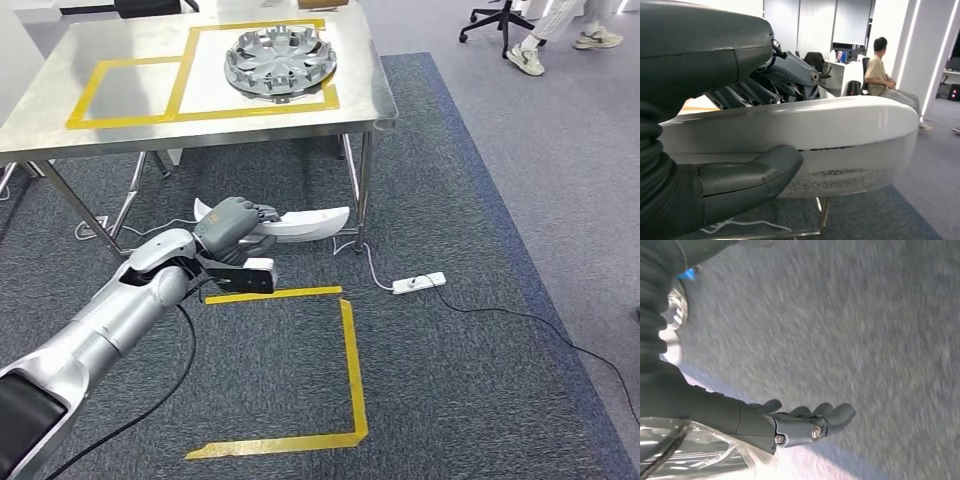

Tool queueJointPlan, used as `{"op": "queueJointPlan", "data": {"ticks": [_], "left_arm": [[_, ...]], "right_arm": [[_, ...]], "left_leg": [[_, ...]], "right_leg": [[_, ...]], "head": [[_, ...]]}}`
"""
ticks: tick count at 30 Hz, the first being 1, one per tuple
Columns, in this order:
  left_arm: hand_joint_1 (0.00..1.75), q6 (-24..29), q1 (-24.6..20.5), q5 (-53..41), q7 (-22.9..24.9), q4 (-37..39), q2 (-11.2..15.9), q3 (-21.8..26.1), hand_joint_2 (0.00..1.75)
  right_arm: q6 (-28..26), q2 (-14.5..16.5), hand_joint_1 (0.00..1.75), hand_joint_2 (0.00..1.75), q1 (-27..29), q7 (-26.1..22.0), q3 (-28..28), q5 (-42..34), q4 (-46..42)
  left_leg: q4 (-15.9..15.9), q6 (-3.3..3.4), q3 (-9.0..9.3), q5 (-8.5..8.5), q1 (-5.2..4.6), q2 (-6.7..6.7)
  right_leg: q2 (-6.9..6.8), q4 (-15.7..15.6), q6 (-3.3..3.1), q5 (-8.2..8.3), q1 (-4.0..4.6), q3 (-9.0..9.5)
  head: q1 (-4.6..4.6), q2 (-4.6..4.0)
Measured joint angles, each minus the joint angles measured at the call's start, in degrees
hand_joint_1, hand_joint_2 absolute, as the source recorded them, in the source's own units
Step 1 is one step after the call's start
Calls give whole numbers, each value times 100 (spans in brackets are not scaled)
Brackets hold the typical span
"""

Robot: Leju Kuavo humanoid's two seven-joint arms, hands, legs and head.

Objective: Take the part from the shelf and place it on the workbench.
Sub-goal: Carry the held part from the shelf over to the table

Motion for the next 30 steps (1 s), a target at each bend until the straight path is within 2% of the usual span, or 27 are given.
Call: {"op": "queueJointPlan", "data": {"ticks": [1, 3, 5, 6, 8, 9, 10, 11, 12, 14, 15, 16, 19, 20, 22, 24, 25, 26, 27, 28, 30], "left_arm": [[175, 1, 2, 2, 1, 1, -1, 5, 175], [175, 2, 6, 4, 1, 4, 2, 10, 175], [175, 2, 6, 4, 2, 8, 13, 10, 175], [175, 2, 6, 5, 3, 10, 17, 10, 175], [175, 2, 13, 5, 4, 12, 22, 10, 175], [175, 2, 23, 5, 4, 14, 23, 10, 175], [175, 2, 37, 5, 4, 15, 25, 10, 175], [175, 2, 49, 5, 4, 16, 26, 10, 175], [175, 2, 54, 5, 4, 17, 26, 11, 175], [175, 2, 42, 5, 4, 17, 28, 15, 175], [175, 2, 31, 6, 4, 17, 29, 18, 175], [175, 2, 24, 7, 4, 17, 29, 20, 175], [175, 0, 26, 5, 4, 17, 24, 20, 175], [175, -1, 25, 6, 4, 17, 18, 20, 175], [175, -2, 23, 9, 4, 17, 10, 21, 175], [175, -4, 50, 11, 4, 17, 14, 19, 175], [175, -4, 75, 11, 4, 17, 13, 17, 175], [175, -4, 97, 11, 4, 17, 13, 15, 175], [175, -3, 110, 11, 4, 17, 14, 15, 175], [175, -1, 116, 12, 4, 17, 14, 16, 175], [175, 6, 113, 13, 4, 17, 16, 19, 175]], "right_arm": [[-8, 6, 0, 175, -5, -9, 1, 13, 0], [-22, -3, 0, 175, -11, -22, 1, 32, 0], [-23, -4, 0, 175, -8, -31, 1, 41, 0], [-24, -4, 0, 175, -5, -33, 1, 43, 0], [-25, -5, 0, 175, 4, -34, 1, 44, 0], [-25, -5, 0, 175, 8, -34, 1, 44, 1], [-25, -5, 0, 175, 12, -33, 1, 44, 1], [-25, -5, 0, 175, 14, -33, 1, 44, 2], [-25, -5, 0, 175, 14, -32, 1, 44, 2], [-14, -1, 0, 175, 8, -31, 1, 40, 2], [0, 3, 0, 175, 3, -26, 1, 34, 2], [14, 4, 0, 175, 2, -14, 1, 25, 2], [30, 2, 0, 175, 7, 25, 1, -3, 2], [31, 2, 0, 175, 6, 24, 1, -7, 2], [33, 1, 0, 175, 7, 11, 2, 1, 2], [57, -4, 0, 175, 16, -22, 1, 16, 3], [74, -7, 0, 175, 20, -41, 1, 23, 4], [91, -9, 0, 175, 23, -60, 1, 29, 4], [100, -9, 0, 175, 23, -70, 1, 37, 4], [104, -12, 0, 175, 23, -74, 1, 46, 4], [106, -24, 0, 175, 16, -76, 1, 57, 4]], "left_leg": [[100, -55, -53, -61, 0, -4], [165, -108, -78, -114, -5, -6], [314, -101, -124, -258, -7, -7], [539, -76, -214, -419, -20, -8], [1288, 0, -519, -848, -69, -12], [1636, 39, -658, -999, -98, -15], [1838, 87, -729, -1059, -129, -18], [1828, 146, -703, -1011, -162, -22], [1614, 216, -582, -873, -200, -28], [874, 377, -199, -542, -287, -42], [578, 426, -59, -439, -325, -39], [398, 448, 16, -387, -355, -34], [270, 409, 24, -308, -370, -18], [222, 415, 31, -265, -362, -15], [148, 452, 32, -195, -357, -7], [141, 492, 6, -178, -395, -5], [142, 502, -2, -176, -415, -4], [144, 509, -7, -173, -434, -4], [146, 513, -7, -173, -449, -4], [149, 515, -3, -177, -462, -4], [168, 506, -16, -192, -496, -4]], "right_leg": [[28, 107, -92, -75, 14, -40], [41, 205, -304, -119, 19, -87], [43, 207, -397, -102, 46, -103], [45, 183, -437, -79, 67, -104], [45, 139, -508, -34, 113, -114], [46, 128, -529, -20, 138, -124], [47, 124, -542, -10, 163, -132], [49, 123, -550, -2, 187, -137], [50, 122, -553, 6, 209, -139], [49, 119, -544, 25, 244, -139], [47, 116, -528, 38, 255, -141], [44, 104, -504, 55, 259, -144], [26, 42, -396, 111, 251, -158], [18, 79, -371, 77, 250, -194], [6, 478, -354, -181, 253, -399], [3, 1185, -349, -529, 269, -699], [3, 1425, -350, -606, 279, -794], [2, 1474, -358, -583, 292, -797], [1, 1302, -377, -463, 304, -689], [-3, 944, -404, -285, 320, -486], [-28, 225, -490, -75, 356, -73]], "head": [[0, 0], [-37, 0], [-98, 0], [-123, 0], [-151, 0], [-154, 0], [-156, 0], [-155, 0], [-155, 0], [-152, 0], [-152, 0], [-151, 0], [-146, 0], [-141, 0], [-129, 0], [-124, 0], [-125, 0], [-126, 0], [-126, 0], [-127, 0], [-130, 0]]}}
